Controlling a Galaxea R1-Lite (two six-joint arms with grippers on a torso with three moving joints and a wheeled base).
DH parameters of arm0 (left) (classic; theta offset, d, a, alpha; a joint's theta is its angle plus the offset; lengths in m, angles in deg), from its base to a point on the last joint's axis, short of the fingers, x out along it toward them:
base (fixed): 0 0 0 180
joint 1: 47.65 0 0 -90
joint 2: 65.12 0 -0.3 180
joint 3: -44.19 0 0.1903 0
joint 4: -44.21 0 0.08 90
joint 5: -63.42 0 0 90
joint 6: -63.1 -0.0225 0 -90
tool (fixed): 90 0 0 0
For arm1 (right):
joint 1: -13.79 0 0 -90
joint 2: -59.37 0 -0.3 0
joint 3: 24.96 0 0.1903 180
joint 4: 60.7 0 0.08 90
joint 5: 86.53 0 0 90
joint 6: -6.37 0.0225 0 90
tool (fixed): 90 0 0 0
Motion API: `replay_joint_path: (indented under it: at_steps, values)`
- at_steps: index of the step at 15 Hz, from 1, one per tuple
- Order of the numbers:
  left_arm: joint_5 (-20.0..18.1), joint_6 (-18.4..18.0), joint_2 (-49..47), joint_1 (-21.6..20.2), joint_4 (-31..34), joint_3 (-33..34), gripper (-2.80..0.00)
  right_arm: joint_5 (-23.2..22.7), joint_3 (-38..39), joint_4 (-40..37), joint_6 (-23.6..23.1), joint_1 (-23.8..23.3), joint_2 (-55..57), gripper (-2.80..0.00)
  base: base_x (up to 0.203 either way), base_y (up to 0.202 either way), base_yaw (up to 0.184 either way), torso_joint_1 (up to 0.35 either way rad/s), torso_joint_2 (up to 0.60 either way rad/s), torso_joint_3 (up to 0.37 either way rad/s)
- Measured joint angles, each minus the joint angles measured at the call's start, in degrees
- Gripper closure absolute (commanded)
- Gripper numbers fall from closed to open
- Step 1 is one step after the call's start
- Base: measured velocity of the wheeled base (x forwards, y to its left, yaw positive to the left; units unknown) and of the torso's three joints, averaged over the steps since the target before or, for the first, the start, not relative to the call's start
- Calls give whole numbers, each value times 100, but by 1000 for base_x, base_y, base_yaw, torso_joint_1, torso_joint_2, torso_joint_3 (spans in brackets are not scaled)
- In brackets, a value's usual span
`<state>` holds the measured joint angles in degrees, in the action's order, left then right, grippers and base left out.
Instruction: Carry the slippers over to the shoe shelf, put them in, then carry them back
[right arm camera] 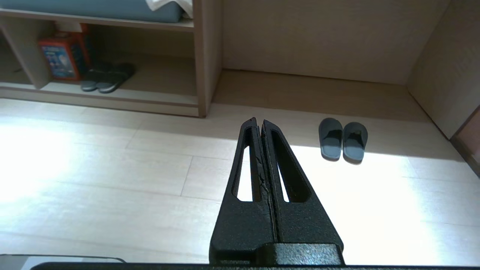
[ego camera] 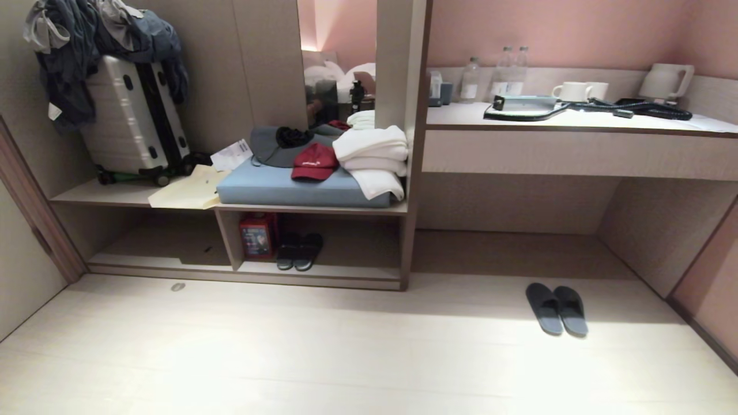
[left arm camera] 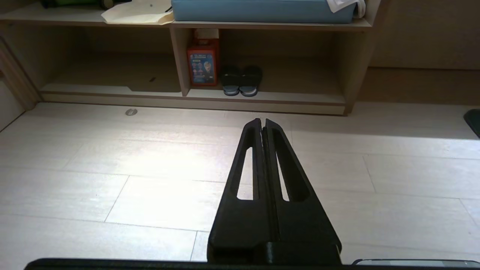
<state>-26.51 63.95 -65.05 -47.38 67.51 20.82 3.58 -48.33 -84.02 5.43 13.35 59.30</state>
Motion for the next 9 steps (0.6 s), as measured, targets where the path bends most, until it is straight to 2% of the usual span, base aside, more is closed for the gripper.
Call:
replay_joint_path:
  at_steps: [9]
  values:
    - [0,-1,0,0,7,0,0,0,0,3,0,0,0,0,-195,0,1,2,2,4]
